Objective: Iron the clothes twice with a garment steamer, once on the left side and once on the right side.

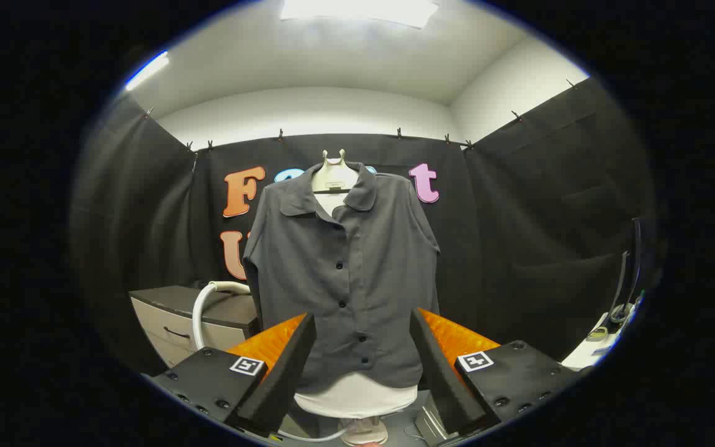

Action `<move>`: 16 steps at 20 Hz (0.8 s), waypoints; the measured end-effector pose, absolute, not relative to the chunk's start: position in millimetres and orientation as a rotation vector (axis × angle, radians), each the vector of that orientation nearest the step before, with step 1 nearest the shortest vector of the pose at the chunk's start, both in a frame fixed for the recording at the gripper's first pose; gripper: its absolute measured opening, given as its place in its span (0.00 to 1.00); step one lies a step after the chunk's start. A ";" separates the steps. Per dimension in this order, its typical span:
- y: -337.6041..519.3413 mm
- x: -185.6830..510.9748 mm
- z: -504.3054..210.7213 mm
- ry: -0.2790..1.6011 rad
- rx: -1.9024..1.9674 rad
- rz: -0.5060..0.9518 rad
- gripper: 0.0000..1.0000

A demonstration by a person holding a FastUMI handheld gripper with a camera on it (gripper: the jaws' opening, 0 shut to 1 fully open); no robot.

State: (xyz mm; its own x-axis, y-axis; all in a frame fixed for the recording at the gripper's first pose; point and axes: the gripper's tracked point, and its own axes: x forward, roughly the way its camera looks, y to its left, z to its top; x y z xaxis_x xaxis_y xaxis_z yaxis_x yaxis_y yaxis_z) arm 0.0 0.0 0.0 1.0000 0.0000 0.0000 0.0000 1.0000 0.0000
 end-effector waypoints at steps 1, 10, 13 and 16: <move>1.0 -0.7 0.3 0.000 0.001 0.002 0.97; 9.7 -2.5 5.1 -0.007 -0.011 0.019 0.97; 9.1 -1.6 4.5 -0.006 -0.006 0.017 0.97; 6.5 0.0 3.0 -0.005 0.000 0.012 0.97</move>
